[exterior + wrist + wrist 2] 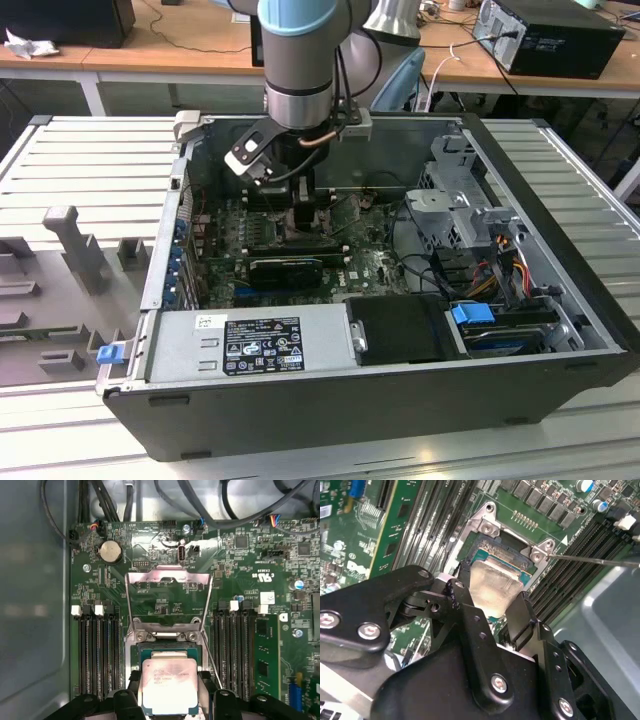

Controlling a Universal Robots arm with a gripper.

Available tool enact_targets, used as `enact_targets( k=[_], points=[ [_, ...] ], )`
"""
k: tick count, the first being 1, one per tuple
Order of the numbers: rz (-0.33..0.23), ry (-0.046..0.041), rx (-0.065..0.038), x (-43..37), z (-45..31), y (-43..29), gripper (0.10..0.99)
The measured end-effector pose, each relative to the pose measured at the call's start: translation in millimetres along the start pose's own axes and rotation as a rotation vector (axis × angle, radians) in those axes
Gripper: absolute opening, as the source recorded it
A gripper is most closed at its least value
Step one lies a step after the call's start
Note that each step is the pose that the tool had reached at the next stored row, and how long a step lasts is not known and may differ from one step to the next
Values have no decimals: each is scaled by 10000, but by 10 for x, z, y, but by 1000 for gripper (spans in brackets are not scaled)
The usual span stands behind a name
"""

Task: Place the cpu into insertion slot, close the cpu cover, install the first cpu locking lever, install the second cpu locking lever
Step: 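Place the cpu into insertion slot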

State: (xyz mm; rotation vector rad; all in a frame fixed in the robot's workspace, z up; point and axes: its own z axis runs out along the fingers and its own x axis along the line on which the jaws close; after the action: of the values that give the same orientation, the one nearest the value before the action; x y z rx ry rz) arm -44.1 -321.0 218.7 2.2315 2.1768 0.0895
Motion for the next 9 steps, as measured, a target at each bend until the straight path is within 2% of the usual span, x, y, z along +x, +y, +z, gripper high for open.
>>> enact_targets(
  k=[4,9],
  points=[
    [0,1,0,6,73,-6,529],
    [-1,30,2,6,124,-13,529]
  ],
)
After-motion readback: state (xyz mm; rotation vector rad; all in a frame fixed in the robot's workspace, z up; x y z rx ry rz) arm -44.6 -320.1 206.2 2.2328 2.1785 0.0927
